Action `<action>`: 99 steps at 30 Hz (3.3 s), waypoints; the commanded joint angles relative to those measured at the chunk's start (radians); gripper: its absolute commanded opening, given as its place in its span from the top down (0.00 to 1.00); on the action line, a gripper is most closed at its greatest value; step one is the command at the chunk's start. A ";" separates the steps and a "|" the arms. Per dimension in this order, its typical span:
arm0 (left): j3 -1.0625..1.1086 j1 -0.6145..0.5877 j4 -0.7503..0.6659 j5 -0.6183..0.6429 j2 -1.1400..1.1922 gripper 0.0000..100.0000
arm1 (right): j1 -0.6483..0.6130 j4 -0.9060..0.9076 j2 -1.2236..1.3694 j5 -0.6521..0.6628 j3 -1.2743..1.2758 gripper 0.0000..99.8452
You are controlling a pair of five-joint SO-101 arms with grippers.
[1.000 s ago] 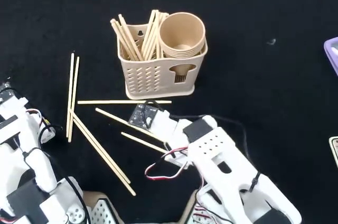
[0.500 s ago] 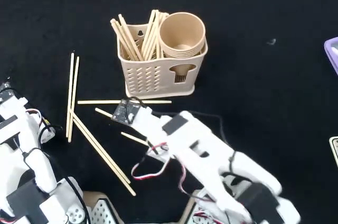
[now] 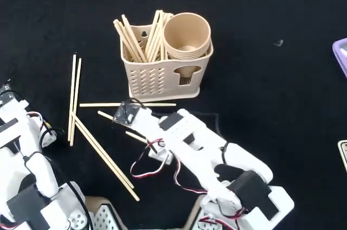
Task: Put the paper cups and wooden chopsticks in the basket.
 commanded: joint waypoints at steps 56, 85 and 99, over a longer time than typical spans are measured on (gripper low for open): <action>-0.051 -0.010 -0.005 0.008 -0.008 0.86 | 0.176 -0.830 -0.519 -0.377 -0.381 0.99; -0.050 -0.008 -0.005 0.008 -0.008 0.86 | 0.239 -0.962 -0.163 -0.511 -0.325 0.99; -0.050 -0.008 -0.005 0.008 -0.008 0.86 | 0.238 -0.951 -0.183 -0.505 -0.219 0.98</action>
